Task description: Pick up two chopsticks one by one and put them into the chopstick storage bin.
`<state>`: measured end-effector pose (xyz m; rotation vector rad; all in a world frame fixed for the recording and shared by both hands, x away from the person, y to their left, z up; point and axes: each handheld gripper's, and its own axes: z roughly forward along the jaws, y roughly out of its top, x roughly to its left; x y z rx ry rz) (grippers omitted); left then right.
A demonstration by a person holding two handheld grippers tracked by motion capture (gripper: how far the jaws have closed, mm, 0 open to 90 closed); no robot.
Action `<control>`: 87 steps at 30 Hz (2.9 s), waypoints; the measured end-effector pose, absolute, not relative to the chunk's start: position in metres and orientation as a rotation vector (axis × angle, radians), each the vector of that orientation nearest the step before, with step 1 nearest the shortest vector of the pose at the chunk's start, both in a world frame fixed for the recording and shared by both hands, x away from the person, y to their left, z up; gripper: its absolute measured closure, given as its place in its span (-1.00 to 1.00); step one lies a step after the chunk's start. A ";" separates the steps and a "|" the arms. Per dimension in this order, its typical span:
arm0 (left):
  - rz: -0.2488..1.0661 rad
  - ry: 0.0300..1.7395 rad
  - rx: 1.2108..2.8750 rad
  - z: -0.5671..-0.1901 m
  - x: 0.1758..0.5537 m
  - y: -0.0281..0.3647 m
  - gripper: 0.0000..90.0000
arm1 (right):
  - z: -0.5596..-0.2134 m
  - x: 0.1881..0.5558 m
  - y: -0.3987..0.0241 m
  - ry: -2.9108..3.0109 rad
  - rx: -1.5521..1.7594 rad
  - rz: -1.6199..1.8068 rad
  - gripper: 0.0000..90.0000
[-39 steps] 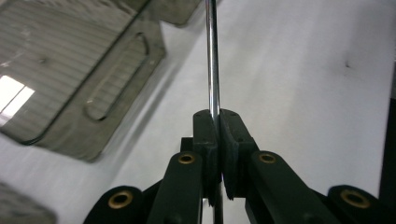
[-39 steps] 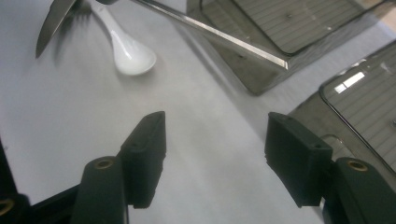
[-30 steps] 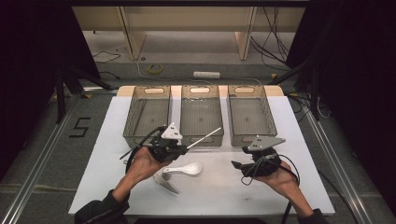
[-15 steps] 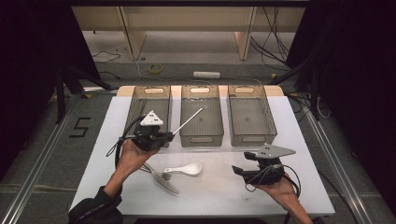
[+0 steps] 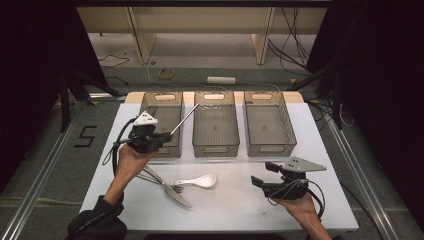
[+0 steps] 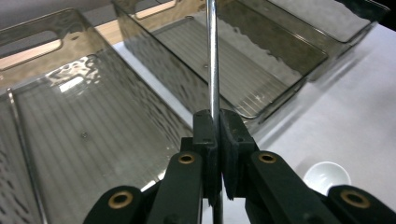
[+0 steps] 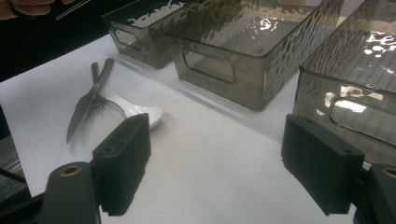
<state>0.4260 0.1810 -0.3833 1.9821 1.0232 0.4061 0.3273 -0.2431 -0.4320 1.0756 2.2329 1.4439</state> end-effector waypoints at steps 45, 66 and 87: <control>0.433 1.455 1.810 -0.422 0.521 0.220 0.88 | -0.433 0.304 -0.232 2.279 0.985 1.421 -0.50; 0.407 1.415 1.825 -0.411 0.516 0.214 -0.05 | -0.433 0.304 -0.231 2.291 0.970 1.429 -0.49; 0.386 1.127 1.901 -0.383 0.426 0.197 -0.50 | -0.431 0.303 -0.232 2.259 0.978 1.444 -0.49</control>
